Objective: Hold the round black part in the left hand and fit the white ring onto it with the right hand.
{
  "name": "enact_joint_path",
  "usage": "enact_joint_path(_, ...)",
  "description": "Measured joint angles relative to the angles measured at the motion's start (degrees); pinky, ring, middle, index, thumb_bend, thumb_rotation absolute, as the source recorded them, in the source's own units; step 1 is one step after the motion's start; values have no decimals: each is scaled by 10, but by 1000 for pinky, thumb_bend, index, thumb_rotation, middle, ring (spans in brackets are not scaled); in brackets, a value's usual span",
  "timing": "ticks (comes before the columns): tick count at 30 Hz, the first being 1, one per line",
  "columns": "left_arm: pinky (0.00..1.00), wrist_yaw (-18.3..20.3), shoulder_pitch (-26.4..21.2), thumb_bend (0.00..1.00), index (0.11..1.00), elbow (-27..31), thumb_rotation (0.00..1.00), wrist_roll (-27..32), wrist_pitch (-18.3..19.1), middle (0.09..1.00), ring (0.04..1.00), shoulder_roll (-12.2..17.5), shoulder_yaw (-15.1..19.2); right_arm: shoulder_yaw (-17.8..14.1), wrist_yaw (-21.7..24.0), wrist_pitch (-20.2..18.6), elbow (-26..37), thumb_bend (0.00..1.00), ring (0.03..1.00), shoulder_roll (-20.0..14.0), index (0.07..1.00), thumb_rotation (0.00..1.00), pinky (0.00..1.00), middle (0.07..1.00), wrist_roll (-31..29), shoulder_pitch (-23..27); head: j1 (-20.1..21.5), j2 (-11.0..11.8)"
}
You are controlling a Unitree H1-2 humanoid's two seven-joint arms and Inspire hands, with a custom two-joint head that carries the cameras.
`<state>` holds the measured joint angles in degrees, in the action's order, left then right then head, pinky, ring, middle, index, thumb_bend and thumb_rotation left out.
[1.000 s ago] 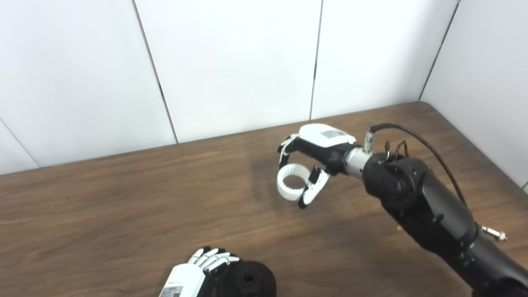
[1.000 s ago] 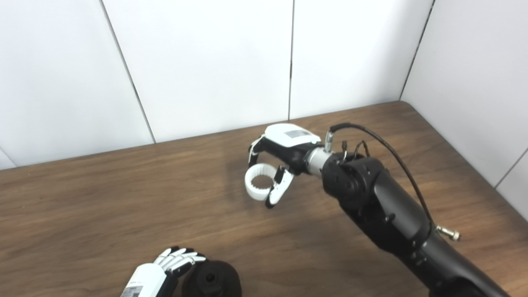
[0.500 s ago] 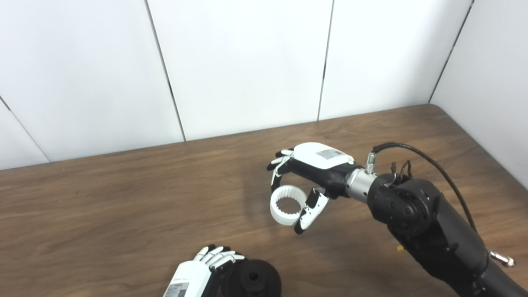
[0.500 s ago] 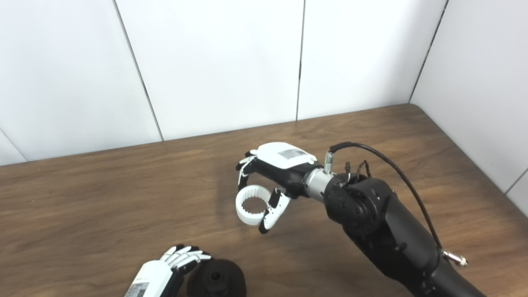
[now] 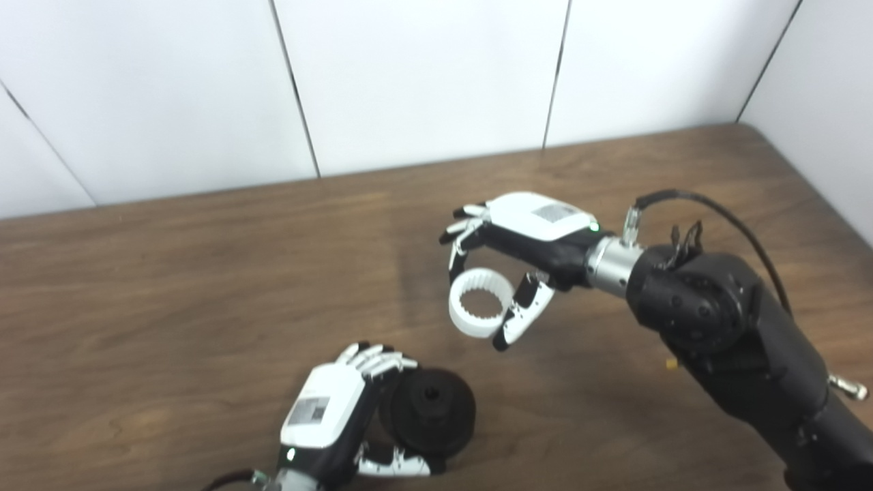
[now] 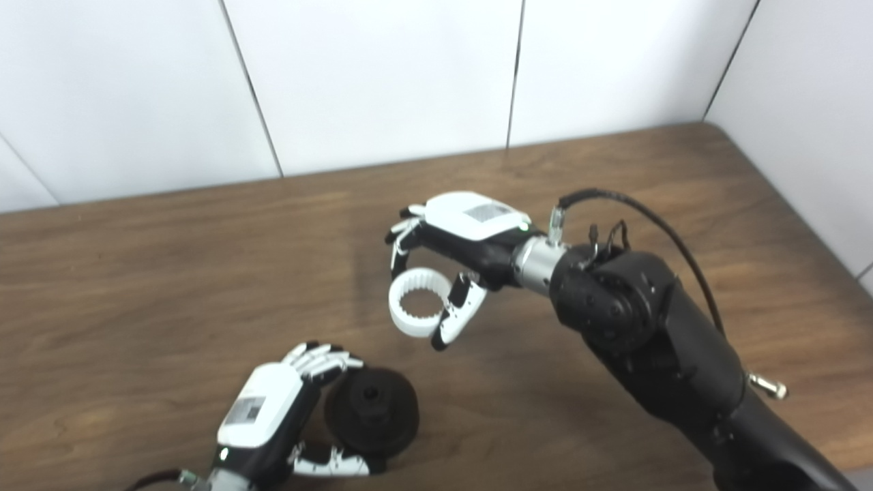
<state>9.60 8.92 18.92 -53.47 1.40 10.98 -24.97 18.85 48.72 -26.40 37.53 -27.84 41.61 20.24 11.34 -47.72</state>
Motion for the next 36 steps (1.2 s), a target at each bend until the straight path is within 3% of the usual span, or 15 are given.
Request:
enact_joint_path(19,936,24,-14,519,488,2,66,-21,19,793,868,-17,-5,-2,40,0,31,526,962,10,481,140,1000,854,-17,0,-64,-51)
enact_joint_path(36,944,48,-19,520,488,12,66,-42,43,793,866,-31,-10,18,70,0,46,526,962,10,481,139,995,849,-24,-8,-84,-69)
